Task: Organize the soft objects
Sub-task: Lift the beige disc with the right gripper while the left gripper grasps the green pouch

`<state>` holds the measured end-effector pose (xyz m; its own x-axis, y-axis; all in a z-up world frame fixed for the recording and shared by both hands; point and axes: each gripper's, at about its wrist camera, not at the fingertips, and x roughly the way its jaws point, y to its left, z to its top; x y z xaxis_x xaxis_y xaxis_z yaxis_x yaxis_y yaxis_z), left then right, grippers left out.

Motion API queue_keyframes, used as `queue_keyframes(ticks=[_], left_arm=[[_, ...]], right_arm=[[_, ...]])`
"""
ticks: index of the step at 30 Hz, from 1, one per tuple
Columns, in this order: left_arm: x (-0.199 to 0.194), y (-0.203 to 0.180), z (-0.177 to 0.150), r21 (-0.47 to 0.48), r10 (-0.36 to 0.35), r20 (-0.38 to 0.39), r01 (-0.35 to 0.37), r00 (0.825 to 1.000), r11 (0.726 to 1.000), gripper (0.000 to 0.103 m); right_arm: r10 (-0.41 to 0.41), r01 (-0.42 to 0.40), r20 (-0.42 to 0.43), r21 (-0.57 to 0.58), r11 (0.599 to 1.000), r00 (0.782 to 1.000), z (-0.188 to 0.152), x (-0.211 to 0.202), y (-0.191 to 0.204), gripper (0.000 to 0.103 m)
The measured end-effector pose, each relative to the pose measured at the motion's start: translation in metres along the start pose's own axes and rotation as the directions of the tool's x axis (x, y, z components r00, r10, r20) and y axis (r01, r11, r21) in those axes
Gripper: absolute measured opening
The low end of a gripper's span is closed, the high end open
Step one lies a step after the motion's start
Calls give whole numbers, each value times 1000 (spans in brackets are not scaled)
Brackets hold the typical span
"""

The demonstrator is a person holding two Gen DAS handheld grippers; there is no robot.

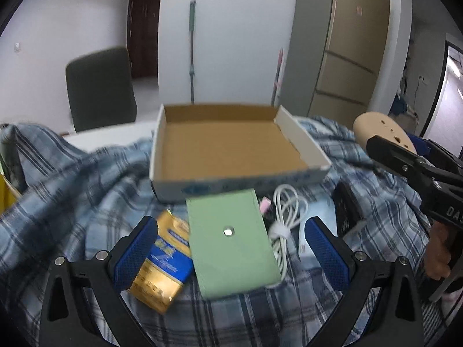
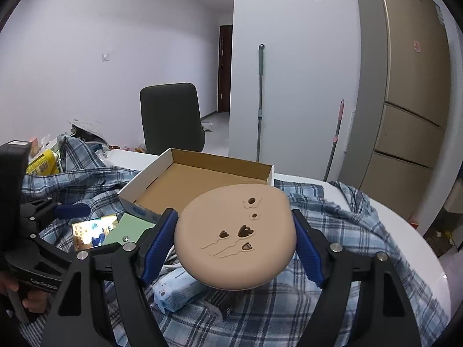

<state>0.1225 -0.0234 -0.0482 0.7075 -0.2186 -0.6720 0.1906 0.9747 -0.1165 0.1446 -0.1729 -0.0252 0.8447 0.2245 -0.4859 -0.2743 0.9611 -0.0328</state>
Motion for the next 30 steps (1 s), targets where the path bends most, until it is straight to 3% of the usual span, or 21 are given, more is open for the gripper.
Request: queue_keyframes(ticks=[3, 7, 19, 24, 30], left_arm=[[9, 5, -3, -40, -36, -59, 33, 998, 999, 90], [27, 11, -6, -81, -97, -140, 86, 985, 993, 85], [42, -10, -9, 12, 8, -190, -6, 982, 1000, 85], [47, -11, -8, 23, 37, -178, -34, 983, 999, 76], [31, -11, -6, 25, -8, -83, 10, 997, 1000, 73]], right_arm=[[14, -14, -23, 6, 1000, 1000, -11, 6, 1, 76], [30, -30, -40, 7, 1000, 999, -16, 13, 0, 76], [44, -44, -57, -1, 999, 997, -19, 16, 1, 77], [36, -36, -57, -9, 999, 998, -20, 16, 3, 77], [28, -28, -11, -25, 999, 1000, -20, 7, 5, 77]])
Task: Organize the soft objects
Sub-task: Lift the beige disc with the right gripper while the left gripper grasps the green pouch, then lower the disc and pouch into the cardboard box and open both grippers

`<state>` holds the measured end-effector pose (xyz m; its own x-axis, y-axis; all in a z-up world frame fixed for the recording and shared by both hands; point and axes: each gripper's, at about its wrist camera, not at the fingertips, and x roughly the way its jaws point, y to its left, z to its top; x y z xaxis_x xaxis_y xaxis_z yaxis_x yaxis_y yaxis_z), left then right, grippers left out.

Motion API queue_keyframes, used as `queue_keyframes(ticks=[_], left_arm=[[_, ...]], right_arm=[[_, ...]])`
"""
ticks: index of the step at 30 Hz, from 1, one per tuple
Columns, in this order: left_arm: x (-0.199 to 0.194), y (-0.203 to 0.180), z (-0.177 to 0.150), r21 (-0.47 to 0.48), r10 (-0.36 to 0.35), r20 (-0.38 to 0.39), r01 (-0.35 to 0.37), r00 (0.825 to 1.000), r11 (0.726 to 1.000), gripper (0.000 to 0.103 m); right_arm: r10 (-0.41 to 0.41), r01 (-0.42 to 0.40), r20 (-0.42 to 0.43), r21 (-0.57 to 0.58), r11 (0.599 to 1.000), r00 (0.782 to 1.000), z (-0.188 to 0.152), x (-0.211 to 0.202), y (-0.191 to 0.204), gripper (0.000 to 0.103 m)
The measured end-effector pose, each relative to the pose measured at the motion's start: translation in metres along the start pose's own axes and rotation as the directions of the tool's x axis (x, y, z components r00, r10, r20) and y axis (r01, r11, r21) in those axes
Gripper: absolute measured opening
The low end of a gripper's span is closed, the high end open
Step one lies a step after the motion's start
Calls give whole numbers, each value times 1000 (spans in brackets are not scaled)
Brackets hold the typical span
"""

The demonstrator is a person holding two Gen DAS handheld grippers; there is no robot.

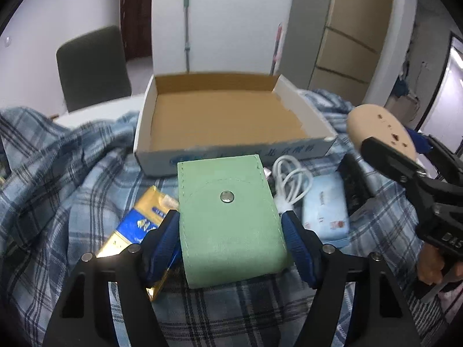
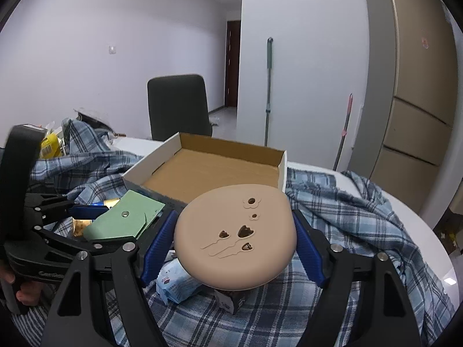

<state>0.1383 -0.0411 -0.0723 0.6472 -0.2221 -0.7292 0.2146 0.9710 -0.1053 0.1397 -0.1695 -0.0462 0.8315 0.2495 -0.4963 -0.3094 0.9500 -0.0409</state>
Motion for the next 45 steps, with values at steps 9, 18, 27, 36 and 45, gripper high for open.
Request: queue_keyframes(ticks=[9, 18, 27, 36, 45], left_arm=[[-63, -21, -4, 111, 37, 314, -75, 949, 991, 73], [-135, -32, 23, 98, 46, 503, -110, 863, 989, 73], [-179, -23, 77, 16, 37, 625, -60, 780, 998, 73], [-203, -17, 130, -15, 49, 692, -54, 720, 998, 73], [-157, 27, 136, -77, 64, 612, -21, 788, 997, 73]], right_arm=[[11, -12, 99, 15, 1000, 995, 4, -20, -3, 78], [-36, 39, 206, -9, 999, 978, 37, -55, 4, 78], [-171, 160, 309, 61, 985, 935, 115, -74, -9, 78], [-234, 170, 304, 221, 960, 924, 174, -65, -28, 78], [-205, 157, 262, 195, 968, 943, 152, -29, -10, 78]])
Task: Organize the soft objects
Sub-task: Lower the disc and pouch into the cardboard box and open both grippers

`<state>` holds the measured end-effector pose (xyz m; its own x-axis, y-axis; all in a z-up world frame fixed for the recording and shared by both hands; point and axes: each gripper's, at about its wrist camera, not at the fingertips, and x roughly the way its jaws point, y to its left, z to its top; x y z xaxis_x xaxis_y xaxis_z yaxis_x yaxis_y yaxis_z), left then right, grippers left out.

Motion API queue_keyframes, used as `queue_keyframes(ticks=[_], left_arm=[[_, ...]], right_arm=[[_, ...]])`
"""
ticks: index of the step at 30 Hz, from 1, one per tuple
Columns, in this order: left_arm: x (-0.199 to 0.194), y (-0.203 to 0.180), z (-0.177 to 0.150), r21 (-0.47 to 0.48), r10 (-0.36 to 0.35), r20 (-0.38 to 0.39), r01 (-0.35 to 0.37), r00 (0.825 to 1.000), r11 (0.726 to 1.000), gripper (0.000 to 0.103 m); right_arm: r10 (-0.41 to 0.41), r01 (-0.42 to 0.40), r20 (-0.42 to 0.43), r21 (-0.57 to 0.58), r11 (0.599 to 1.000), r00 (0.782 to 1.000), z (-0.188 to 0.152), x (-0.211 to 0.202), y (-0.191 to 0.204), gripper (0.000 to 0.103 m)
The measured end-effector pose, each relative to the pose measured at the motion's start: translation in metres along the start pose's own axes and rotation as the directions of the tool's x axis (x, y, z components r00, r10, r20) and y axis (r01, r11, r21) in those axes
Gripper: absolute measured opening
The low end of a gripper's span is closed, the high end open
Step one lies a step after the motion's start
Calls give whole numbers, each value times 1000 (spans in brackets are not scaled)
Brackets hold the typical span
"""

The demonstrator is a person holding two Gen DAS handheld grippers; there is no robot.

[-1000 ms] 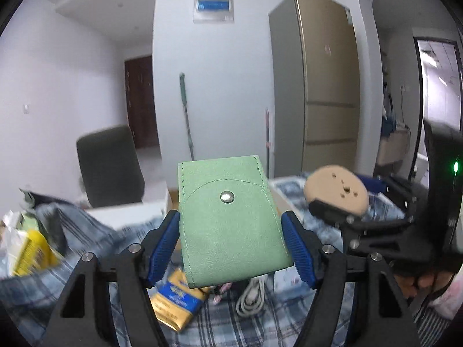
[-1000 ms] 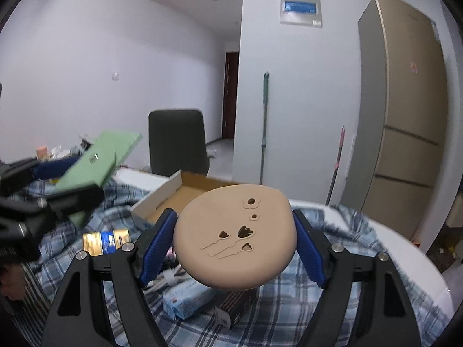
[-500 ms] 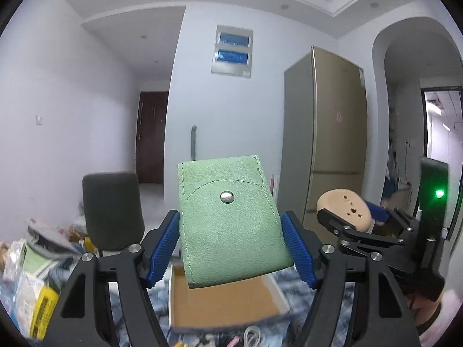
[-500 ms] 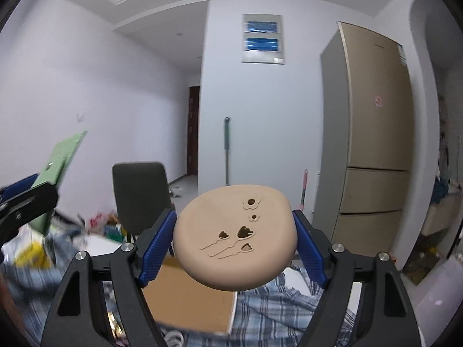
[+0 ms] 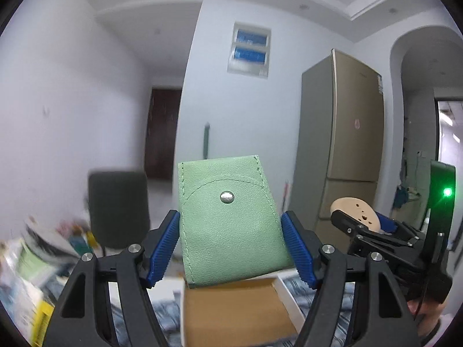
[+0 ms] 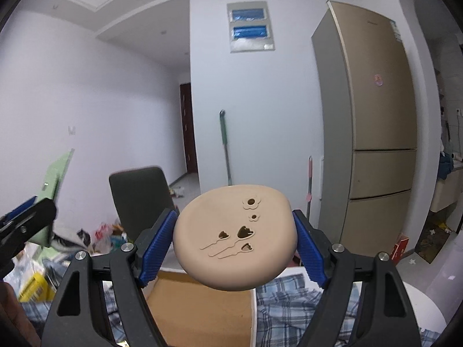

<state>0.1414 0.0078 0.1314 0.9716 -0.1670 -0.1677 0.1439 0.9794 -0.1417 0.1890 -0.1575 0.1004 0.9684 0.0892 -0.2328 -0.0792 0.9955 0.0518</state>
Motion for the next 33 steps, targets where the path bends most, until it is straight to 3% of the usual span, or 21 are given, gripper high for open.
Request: queue_keyframes(ticks=[3, 10, 16, 19, 21, 26, 30, 33], left_arm=[[20, 15, -15, -46, 1, -56, -4, 998, 999, 73], [66, 22, -50, -16, 67, -191, -72, 979, 997, 74], [103, 24, -80, -21, 31, -308, -39, 951, 999, 74], [117, 27, -100, -65, -46, -373, 24, 927, 998, 74], [123, 23, -113, -42, -16, -401, -1, 916, 999, 74], [134, 19, -126, -28, -18, -445, 6, 895, 1000, 74], [136, 16, -130, -19, -12, -449, 4, 894, 1000, 74], [135, 21, -128, -13, 13, -443, -21, 896, 1000, 83]], right_arm=[[5, -6, -47, -37, 999, 999, -17, 13, 12, 78], [35, -54, -206, -89, 995, 978, -62, 50, 23, 79], [59, -102, -392, -90, 991, 918, -104, 92, 26, 79], [55, -101, -451, -79, 992, 891, -119, 103, 24, 79], [57, -105, -483, -74, 992, 874, -123, 109, 22, 79], [71, -122, -537, -59, 991, 841, -133, 120, 17, 79], [78, -124, -564, -44, 991, 822, -137, 129, 19, 83], [51, -101, -563, -59, 993, 825, -136, 129, 19, 91]])
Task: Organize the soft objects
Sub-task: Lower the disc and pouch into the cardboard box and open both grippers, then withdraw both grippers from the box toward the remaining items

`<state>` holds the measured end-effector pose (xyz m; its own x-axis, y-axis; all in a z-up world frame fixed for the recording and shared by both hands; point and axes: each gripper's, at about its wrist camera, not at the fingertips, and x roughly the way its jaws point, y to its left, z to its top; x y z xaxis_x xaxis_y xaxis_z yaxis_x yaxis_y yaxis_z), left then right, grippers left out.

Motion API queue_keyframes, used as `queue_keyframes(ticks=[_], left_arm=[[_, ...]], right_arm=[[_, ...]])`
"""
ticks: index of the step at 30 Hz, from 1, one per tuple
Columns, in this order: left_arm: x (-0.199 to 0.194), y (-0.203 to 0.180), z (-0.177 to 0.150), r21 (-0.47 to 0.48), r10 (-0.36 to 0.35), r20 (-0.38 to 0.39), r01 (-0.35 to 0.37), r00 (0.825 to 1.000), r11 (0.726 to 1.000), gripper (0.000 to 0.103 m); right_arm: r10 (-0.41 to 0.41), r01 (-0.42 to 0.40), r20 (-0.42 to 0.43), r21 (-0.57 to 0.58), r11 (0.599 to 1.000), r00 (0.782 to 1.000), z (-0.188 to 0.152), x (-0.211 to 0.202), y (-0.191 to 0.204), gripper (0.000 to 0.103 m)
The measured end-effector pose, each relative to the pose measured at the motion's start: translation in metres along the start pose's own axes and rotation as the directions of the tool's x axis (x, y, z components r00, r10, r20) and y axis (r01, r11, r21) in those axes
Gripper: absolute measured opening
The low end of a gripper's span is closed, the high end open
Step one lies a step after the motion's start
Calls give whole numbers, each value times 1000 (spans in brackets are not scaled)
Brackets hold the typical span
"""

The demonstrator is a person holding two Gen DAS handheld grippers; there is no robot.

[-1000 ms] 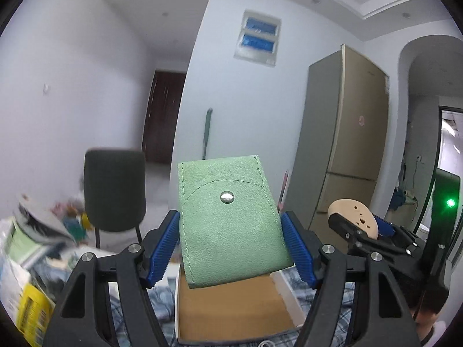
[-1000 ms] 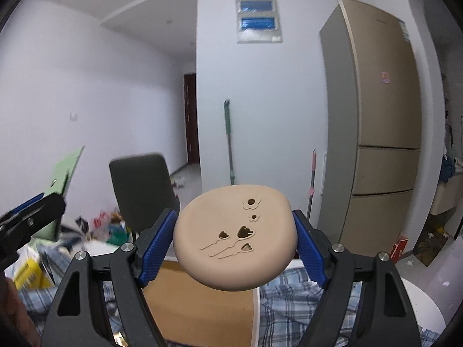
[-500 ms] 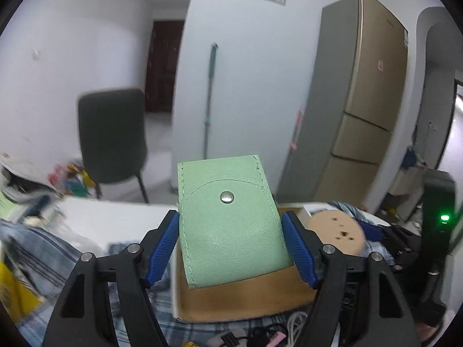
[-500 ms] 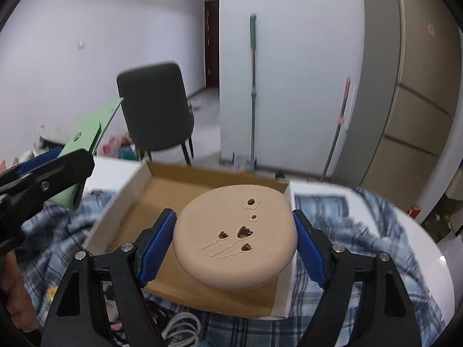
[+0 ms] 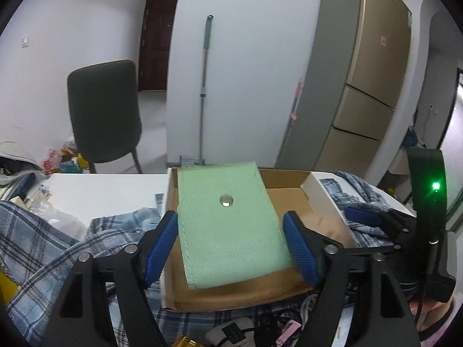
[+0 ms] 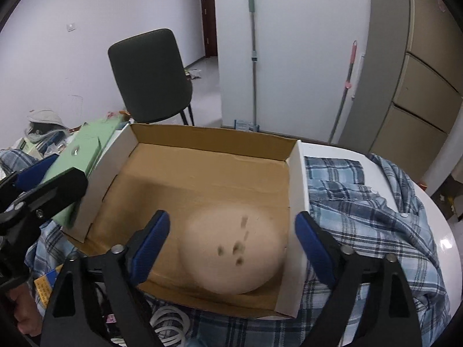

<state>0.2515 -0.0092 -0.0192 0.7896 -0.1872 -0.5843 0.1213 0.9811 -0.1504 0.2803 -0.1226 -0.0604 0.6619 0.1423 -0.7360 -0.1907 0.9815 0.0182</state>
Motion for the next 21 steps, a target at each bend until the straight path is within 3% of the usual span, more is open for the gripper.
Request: queue_keyframes(ticks=[3, 12, 21], left_arm=[[1, 4, 1, 9, 34, 9, -34, 999, 999, 87], [-17, 4, 10, 1, 32, 47, -33, 998, 999, 87], [-83, -13, 31, 17, 25, 165, -28, 986, 999, 87]], right_arm=[[-10, 10, 18, 6, 1000, 1000, 1, -5, -1, 92], [-39, 39, 94, 3, 999, 995, 17, -33, 0, 92], [-24, 17, 235, 34, 999, 972, 32, -106, -5, 92]])
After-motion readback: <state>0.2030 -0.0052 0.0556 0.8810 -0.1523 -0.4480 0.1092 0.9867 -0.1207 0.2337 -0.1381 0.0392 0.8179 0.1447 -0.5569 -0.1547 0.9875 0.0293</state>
